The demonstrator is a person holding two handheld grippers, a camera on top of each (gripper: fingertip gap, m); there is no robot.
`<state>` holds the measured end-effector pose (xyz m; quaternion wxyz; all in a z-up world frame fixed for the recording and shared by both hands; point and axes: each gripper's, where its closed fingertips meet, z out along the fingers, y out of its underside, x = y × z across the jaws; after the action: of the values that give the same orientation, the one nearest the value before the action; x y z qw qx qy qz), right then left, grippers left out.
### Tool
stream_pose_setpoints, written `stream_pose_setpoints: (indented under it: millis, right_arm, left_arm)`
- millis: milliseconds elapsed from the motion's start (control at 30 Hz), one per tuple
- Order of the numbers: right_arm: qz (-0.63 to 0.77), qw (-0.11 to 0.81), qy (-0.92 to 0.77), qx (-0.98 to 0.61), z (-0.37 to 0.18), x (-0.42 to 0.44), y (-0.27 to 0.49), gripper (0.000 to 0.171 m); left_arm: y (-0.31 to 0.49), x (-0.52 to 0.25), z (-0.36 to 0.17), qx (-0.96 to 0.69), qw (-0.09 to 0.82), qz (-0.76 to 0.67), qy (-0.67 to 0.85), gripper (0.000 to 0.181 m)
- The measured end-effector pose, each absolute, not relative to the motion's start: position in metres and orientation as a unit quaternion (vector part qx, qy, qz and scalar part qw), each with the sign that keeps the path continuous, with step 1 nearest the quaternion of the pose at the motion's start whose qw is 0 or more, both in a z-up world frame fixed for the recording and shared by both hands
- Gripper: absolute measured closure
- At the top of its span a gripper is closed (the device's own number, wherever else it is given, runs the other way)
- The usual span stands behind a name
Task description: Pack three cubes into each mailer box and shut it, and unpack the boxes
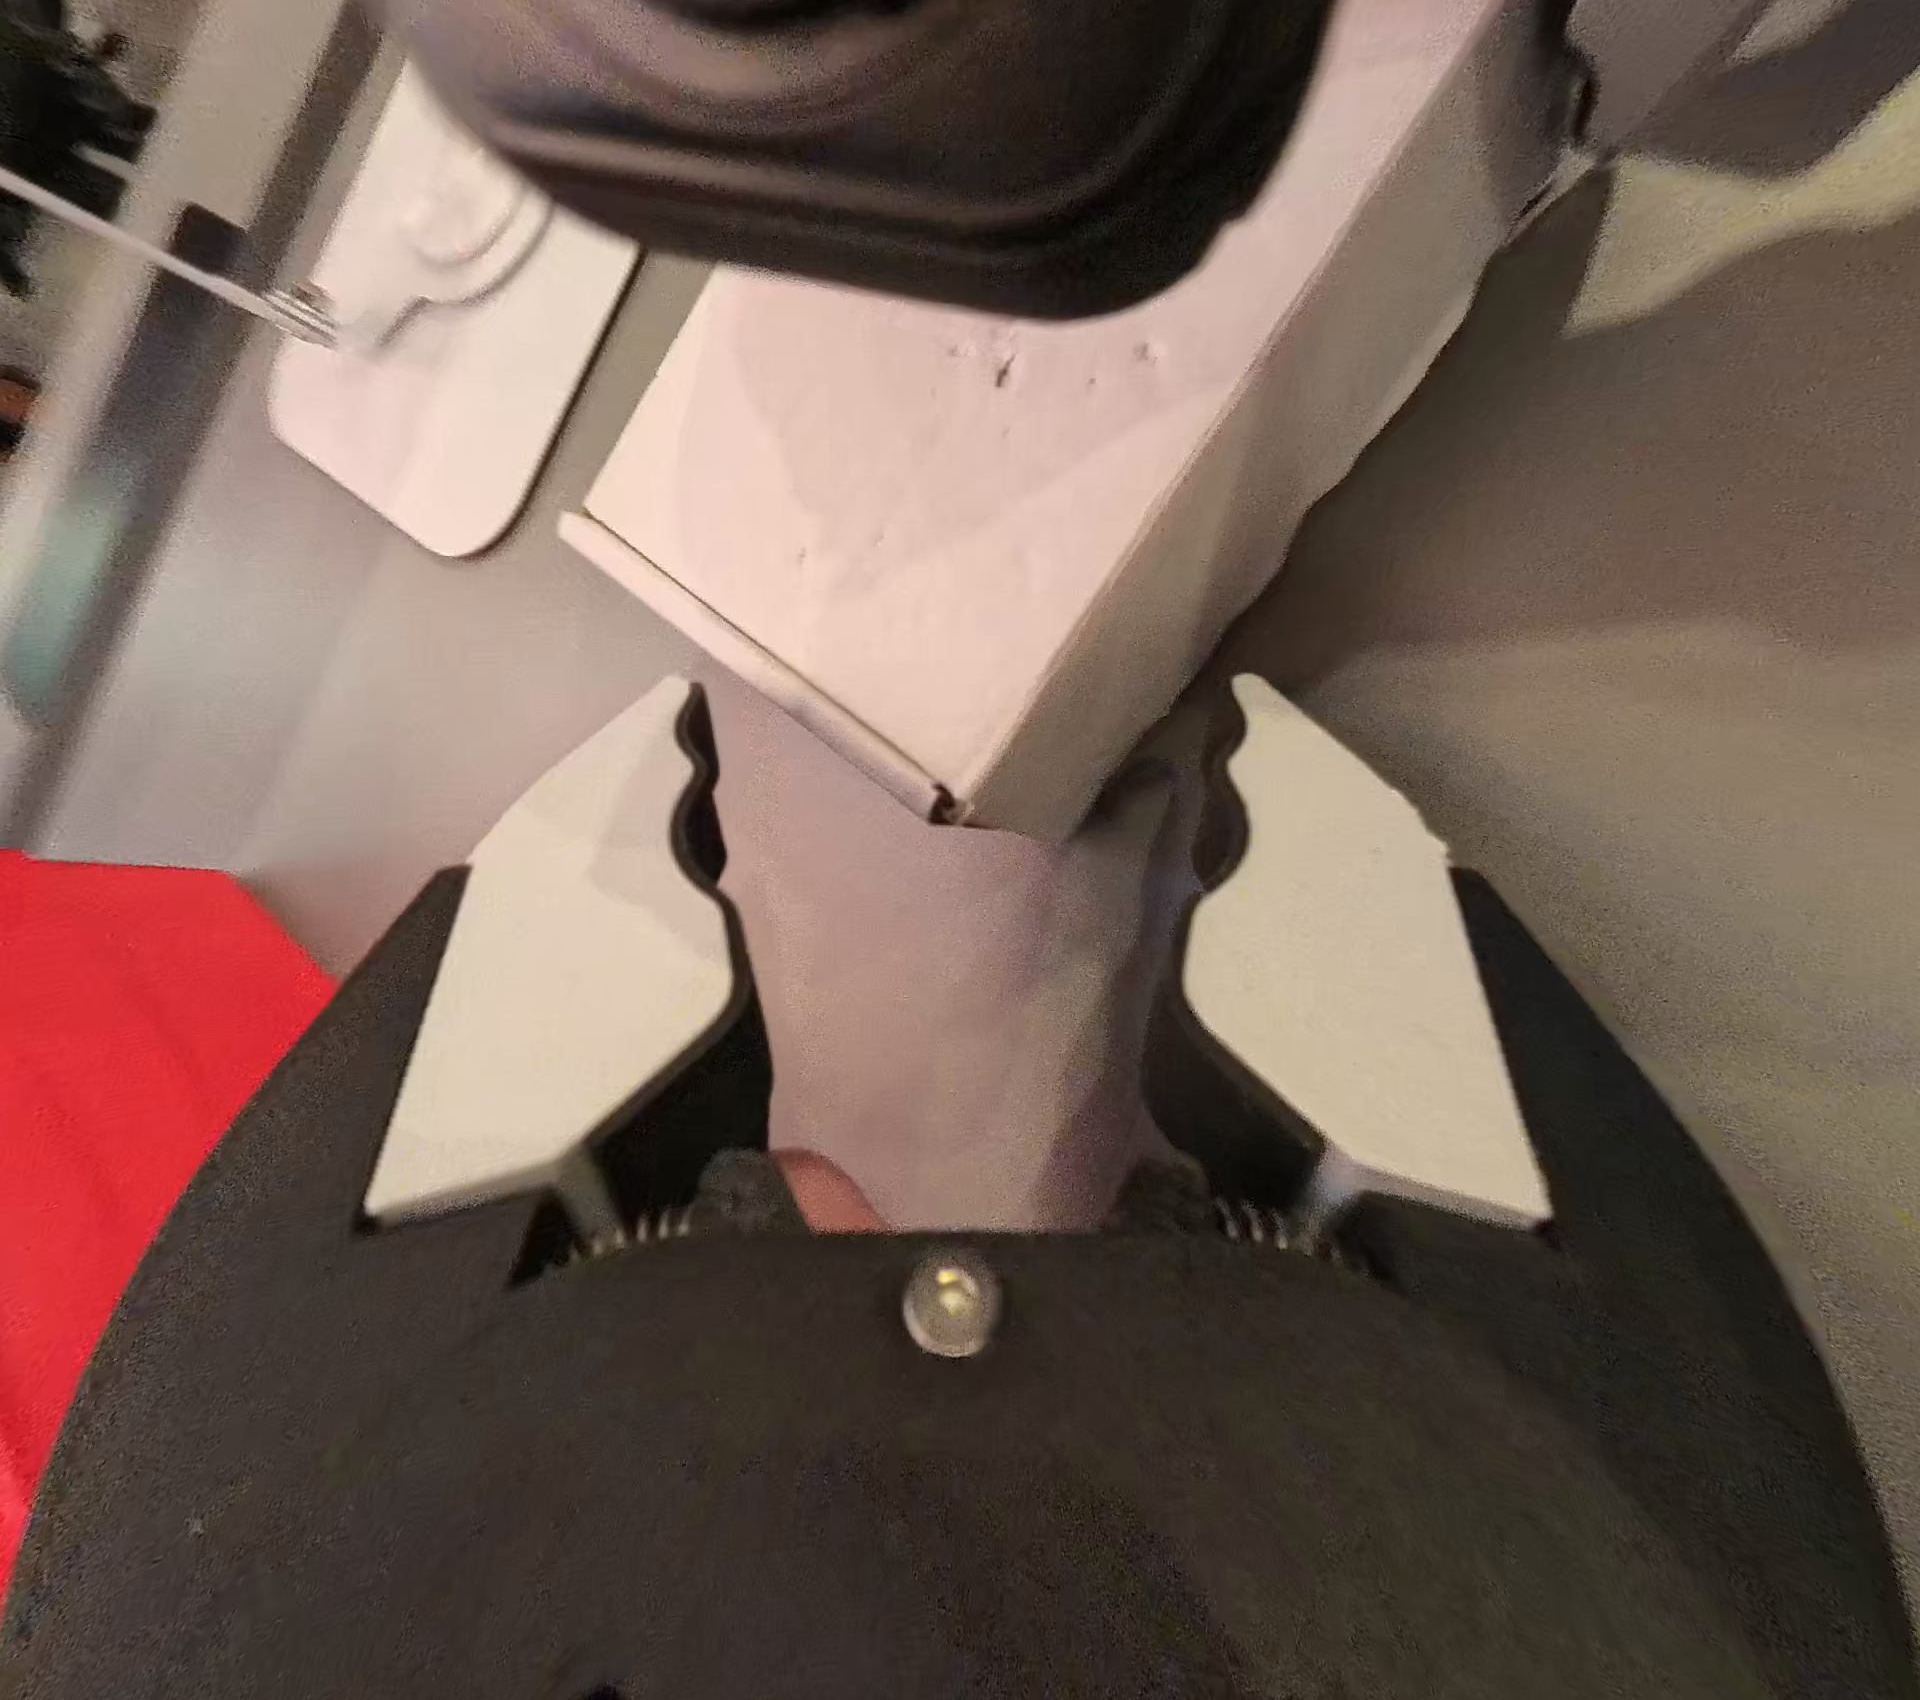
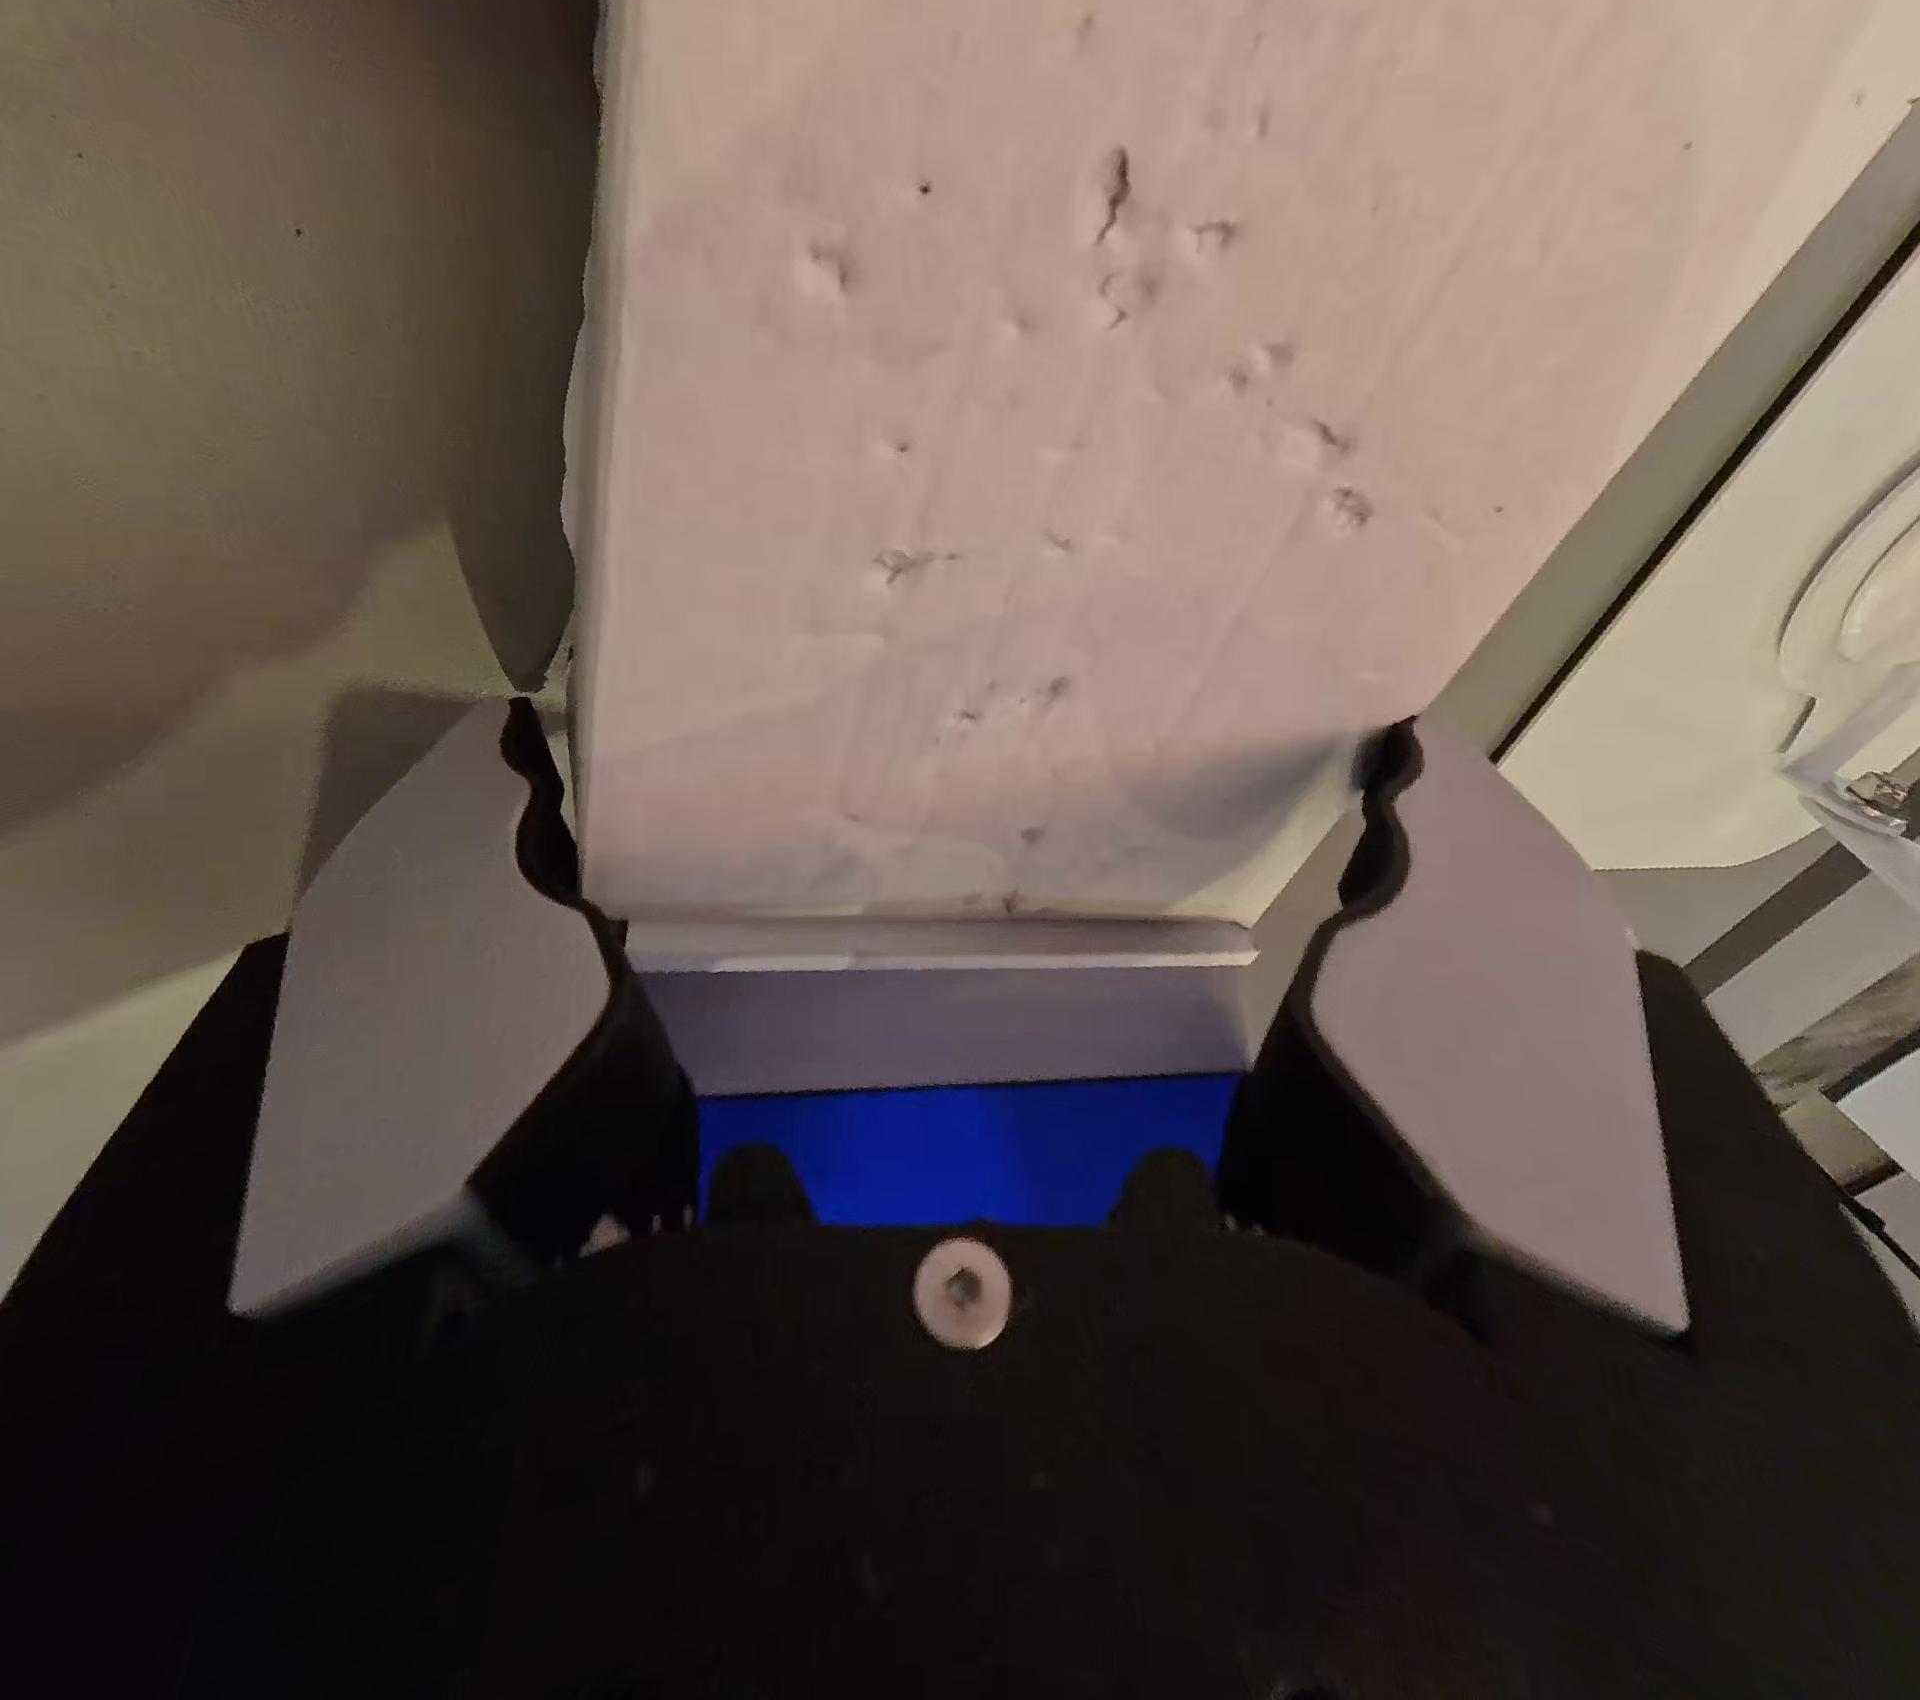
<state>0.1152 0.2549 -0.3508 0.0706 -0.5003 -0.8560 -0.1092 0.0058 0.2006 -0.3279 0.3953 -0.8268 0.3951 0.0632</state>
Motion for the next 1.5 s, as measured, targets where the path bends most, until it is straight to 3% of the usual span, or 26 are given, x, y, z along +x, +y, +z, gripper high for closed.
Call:
stream_pose_setpoints:
  millis: [367,667,833,967,1200,1500]
  right_arm:
    - [-0.139,0.066,-0.831,-0.535,-0.352,0.115,0.255,0.03]
    - [-0.097,0.084,-0.832,-0.54,-0.353,0.112,0.254,0.028]
    - [-0.04,0.085,-0.812,-0.575,-0.35,0.106,0.245,0.025]
    - [-0.038,0.09,-0.783,-0.615,-0.348,0.099,0.247,0.036]
    - [-0.102,0.081,-0.786,-0.604,-0.35,0.104,0.252,0.037]
    - [-0.106,0.095,-0.772,-0.619,-0.348,0.126,0.251,0.026]
  left_arm:
    - [0.216,0.001,-0.335,-0.793,0.409,0.143,0.428,0.1]
    - [0.209,0.024,-0.322,-0.748,0.453,0.144,0.463,0.108]
    - [0.211,0.024,-0.328,-0.755,0.433,0.141,0.473,0.113]
    - [0.211,0.024,-0.329,-0.756,0.432,0.145,0.471,0.114]
    - [0.211,0.025,-0.329,-0.748,0.444,0.153,0.47,0.117]
    - [0.211,0.025,-0.329,-0.75,0.434,0.149,0.477,0.117]
